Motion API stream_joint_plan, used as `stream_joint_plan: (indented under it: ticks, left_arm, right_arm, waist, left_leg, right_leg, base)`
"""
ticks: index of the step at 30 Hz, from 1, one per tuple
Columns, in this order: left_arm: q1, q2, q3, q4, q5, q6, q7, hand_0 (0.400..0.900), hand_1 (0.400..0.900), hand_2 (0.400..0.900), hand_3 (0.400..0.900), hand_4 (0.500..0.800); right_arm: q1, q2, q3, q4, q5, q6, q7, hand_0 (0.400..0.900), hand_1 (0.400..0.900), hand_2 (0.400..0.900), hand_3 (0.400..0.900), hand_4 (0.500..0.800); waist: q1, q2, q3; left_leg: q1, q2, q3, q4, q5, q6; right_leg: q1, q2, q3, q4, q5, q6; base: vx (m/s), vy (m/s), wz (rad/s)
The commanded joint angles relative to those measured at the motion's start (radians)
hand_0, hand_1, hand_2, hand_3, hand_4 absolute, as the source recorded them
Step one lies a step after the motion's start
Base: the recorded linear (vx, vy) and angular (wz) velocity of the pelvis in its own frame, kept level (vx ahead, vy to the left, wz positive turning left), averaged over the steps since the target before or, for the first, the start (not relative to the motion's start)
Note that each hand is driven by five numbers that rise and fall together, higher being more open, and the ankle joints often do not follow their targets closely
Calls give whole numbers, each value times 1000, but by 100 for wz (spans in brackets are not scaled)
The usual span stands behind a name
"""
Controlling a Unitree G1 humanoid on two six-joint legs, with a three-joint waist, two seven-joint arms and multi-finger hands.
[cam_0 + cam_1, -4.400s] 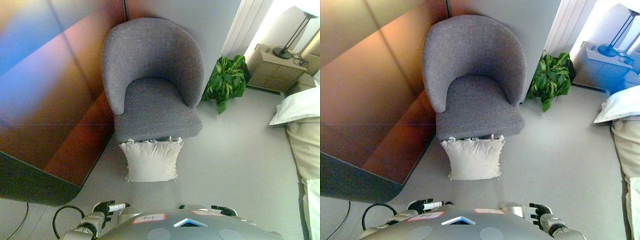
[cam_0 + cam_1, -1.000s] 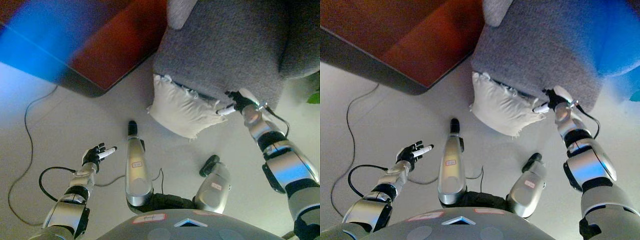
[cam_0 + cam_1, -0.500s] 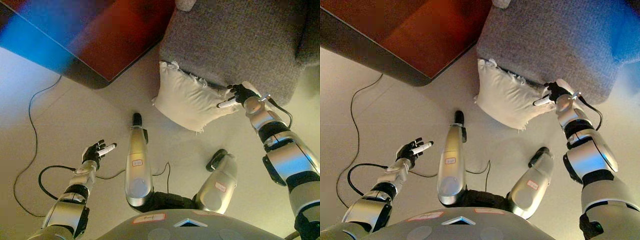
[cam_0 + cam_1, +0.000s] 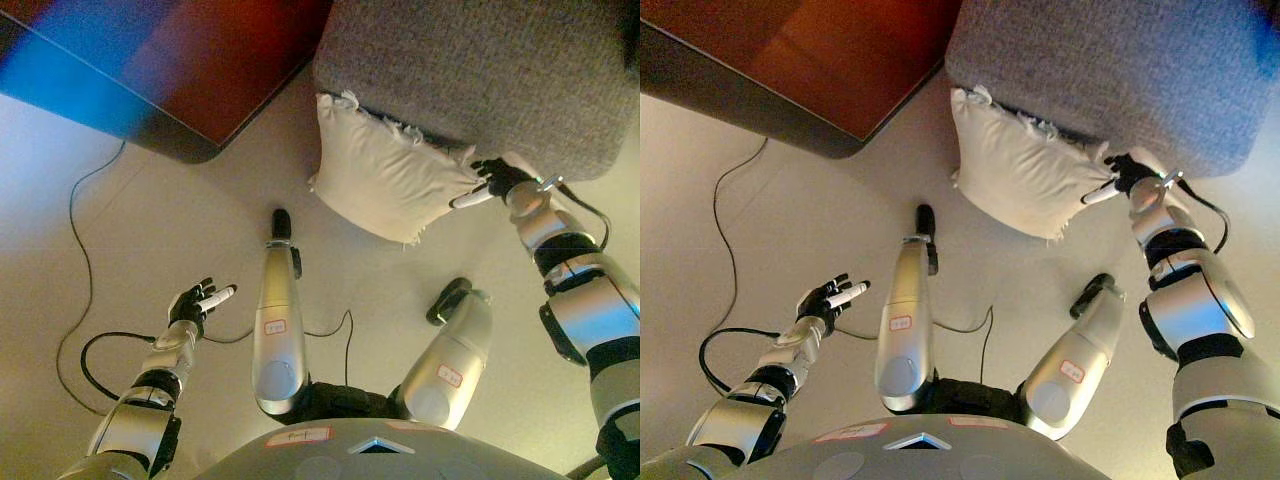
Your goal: Pick up the pillow and put it on the sofa.
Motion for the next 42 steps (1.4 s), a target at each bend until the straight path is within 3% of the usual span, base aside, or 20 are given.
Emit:
stream_joint_plan:
  ticks: [1, 15, 26, 34, 35, 36, 42]
  left_arm:
    - [41, 72, -21, -3, -58, -27, 13, 900, 900, 900, 900, 800]
    - [111, 49, -23, -23, -106, -84, -55, 900, 900, 900, 900, 800]
    - [165, 40, -28, -83, -141, -119, -74, 900, 900, 900, 900, 800]
    - [189, 40, -18, -93, -169, -160, -86, 900, 900, 900, 900, 800]
    - [192, 40, -14, -92, -171, -165, -91, 900, 900, 900, 900, 800]
    - [194, 40, -13, -93, -172, -170, -95, 900, 900, 900, 900, 800]
    - [208, 42, -1, -111, -168, -183, -108, 900, 900, 900, 900, 800]
  right_arm:
    - [-137, -98, -11, -16, -2, -20, -15, 900, 900, 900, 900, 800]
    - [-314, -121, 62, -31, -20, -19, 13, 900, 900, 900, 900, 800]
    - [-377, -120, 76, -78, 25, -10, 46, 900, 900, 900, 900, 800]
    - [-409, -88, 60, -75, 144, -39, 143, 900, 900, 900, 900, 800]
    - [-414, -84, 60, -70, 129, -63, 150, 771, 771, 771, 771, 722]
    - [-416, -83, 64, -69, 124, -75, 143, 400, 400, 400, 400, 500]
    - [-416, -91, 53, -72, 116, -109, 111, 400, 400, 400, 400, 500]
  waist:
    - [11, 31, 25]
    - [34, 87, 26]
    - [55, 109, 26]
    - [72, 122, 26]
    - [74, 123, 26]
    - [76, 123, 26]
    - [85, 119, 26]
  left_leg:
    - [42, 42, -7, 49, -86, 30]
    - [-101, 19, 3, 123, -121, 49]
    - [-208, -2, -15, 160, -127, 65]
    - [-304, -24, -32, 207, -137, 71]
    - [-313, -25, -34, 213, -138, 71]
    - [-318, -26, -35, 216, -138, 72]
    - [-330, -23, -40, 216, -131, 72]
  right_leg:
    - [-100, -8, 119, 14, 39, -21]
    - [-252, -6, 157, 90, 26, -29]
    - [-366, 2, 181, 132, 32, -44]
    - [-468, 8, 198, 181, 28, -56]
    - [-479, 8, 199, 189, 25, -59]
    - [-486, 7, 199, 192, 25, -61]
    - [-491, 0, 187, 199, 22, -61]
  base:
    - [-59, 78, 4]
    - [-5, 65, 2]
    - [10, 39, 1]
    - [-21, 24, -3]
    - [-35, 33, -6]
    - [-44, 33, -6]
    - [-34, 1, -4]
